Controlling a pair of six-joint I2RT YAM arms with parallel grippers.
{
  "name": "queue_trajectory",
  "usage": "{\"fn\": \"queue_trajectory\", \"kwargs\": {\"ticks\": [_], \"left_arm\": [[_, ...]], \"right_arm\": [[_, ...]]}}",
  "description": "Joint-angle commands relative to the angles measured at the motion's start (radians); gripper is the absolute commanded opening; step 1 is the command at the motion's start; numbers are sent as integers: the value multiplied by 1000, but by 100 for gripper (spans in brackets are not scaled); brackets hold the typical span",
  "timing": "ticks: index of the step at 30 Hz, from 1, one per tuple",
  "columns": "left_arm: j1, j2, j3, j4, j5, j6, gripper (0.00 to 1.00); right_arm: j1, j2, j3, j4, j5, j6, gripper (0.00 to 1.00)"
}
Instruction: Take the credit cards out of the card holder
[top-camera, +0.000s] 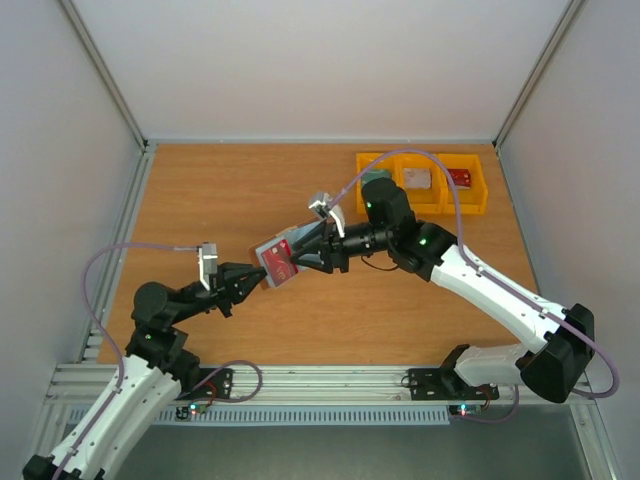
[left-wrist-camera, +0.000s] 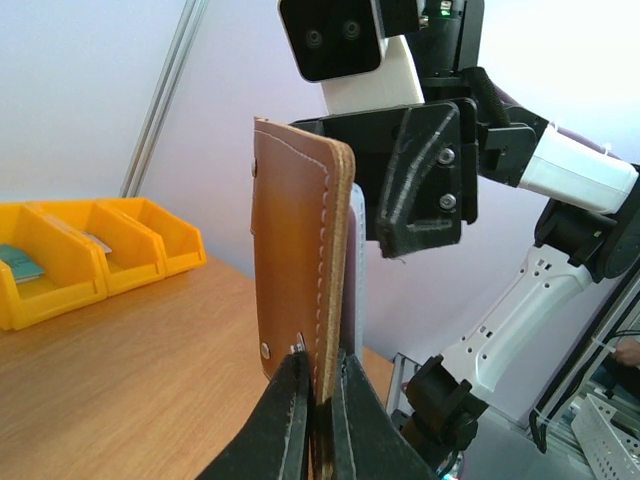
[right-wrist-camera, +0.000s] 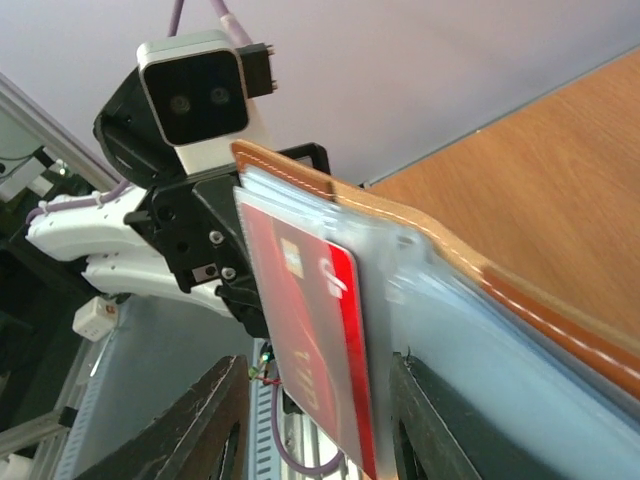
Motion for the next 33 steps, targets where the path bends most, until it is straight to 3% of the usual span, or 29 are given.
{"fn": "queue_trajectory", "kwargs": {"ticks": [1, 11, 13, 17, 20, 24, 29, 33], "left_arm": [[-8, -28, 33, 163, 20, -26, 0], [-24, -48, 36, 178, -2, -77, 0], [-26, -53, 31, 173, -7, -76, 0], [-26, -64, 23, 164, -15, -75, 0], [-26, -65, 23, 156, -14, -71, 0], [-26, -64, 22, 150, -15, -68, 0], [-25, -66, 17, 143, -16, -60, 0], [-26, -59, 20, 140, -13, -58, 0]], "right_arm": [[51, 13, 49, -19, 89, -63, 42], [81, 62, 84, 3, -92, -5, 47], [81, 62, 90, 17, -161, 14, 44], [81, 44, 86, 28, -213, 39, 28], [81, 29, 67, 46, -235, 60, 23], [80, 2, 53, 29, -231, 68, 22], [76, -30, 59, -57, -221, 26, 33], [73, -35, 54, -77, -196, 20, 28]]}}
